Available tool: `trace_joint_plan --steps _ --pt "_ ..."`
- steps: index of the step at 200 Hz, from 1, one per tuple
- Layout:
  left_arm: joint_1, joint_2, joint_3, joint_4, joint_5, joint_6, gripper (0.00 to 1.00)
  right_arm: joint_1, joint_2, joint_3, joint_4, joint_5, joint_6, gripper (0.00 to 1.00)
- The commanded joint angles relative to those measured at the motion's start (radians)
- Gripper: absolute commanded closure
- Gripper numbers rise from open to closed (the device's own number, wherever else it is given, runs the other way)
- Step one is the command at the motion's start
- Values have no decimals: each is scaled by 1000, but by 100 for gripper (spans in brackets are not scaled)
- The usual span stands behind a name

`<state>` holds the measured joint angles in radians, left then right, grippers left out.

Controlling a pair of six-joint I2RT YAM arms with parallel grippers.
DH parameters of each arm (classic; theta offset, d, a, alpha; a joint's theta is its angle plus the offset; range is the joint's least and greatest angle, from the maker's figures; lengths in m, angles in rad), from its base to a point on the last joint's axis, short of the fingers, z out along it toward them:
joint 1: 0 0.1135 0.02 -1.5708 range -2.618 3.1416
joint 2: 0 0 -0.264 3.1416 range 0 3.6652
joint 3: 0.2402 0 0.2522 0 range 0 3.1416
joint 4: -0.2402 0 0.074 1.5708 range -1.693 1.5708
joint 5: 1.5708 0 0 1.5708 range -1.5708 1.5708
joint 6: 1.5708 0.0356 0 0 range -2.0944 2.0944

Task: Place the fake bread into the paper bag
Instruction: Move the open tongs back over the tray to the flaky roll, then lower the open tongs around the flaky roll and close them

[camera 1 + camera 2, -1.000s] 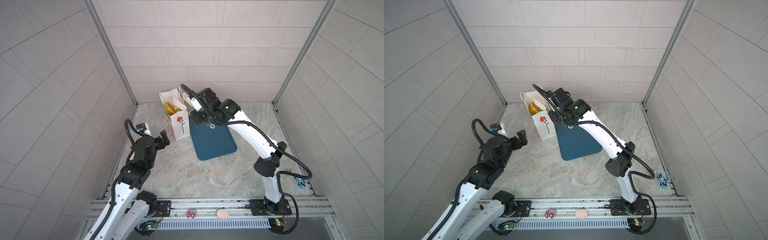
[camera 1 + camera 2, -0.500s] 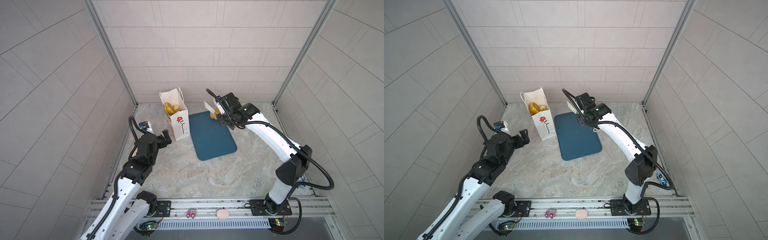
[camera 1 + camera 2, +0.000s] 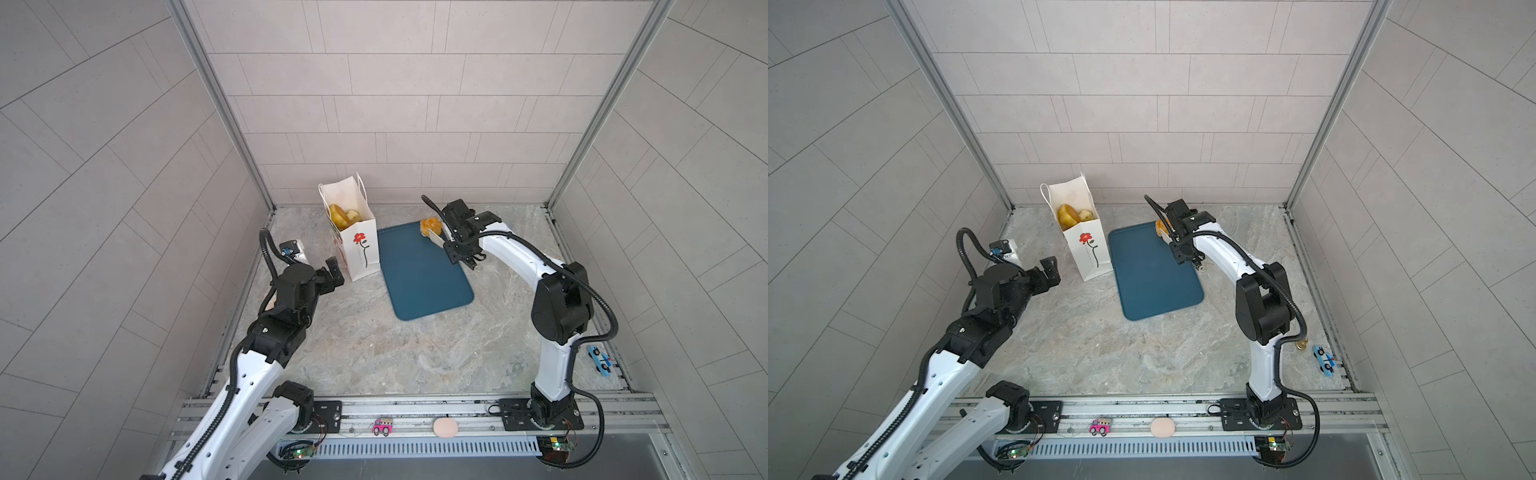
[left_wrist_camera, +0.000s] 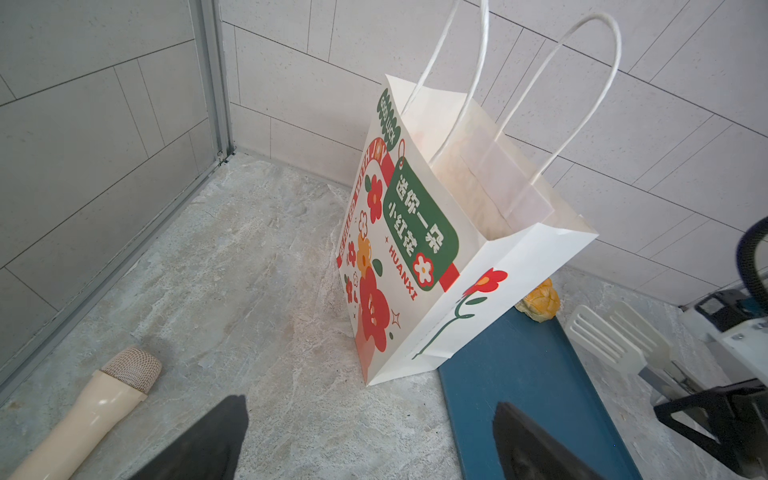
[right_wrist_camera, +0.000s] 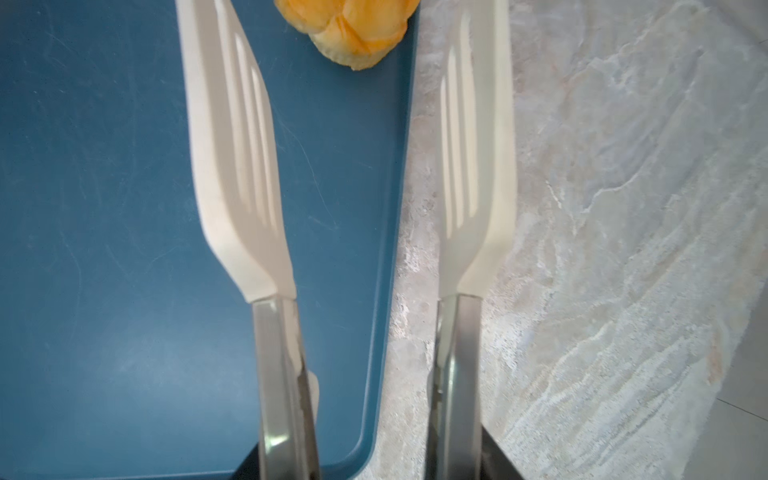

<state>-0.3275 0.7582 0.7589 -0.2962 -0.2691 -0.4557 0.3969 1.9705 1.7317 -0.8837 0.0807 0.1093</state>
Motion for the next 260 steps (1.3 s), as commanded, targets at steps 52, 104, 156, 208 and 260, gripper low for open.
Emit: trace_joint_plan --steps 52,104,156,208,260 --pt "-1 -16 13 12 -25 6 0 -19 111 132 -6 -31 29 41" --pt "-1 -16 1 20 -24 5 0 -20 169 198 -24 -8 49 41" --pt "0 -35 -9 15 -29 8 0 -20 233 277 -59 -5 49 40" --pt "-1 -49 -17 9 -36 8 0 -23 314 390 -116 -13 43 39" --pt "0 -68 -29 0 -46 9 0 -23 384 478 -167 23 30 39"
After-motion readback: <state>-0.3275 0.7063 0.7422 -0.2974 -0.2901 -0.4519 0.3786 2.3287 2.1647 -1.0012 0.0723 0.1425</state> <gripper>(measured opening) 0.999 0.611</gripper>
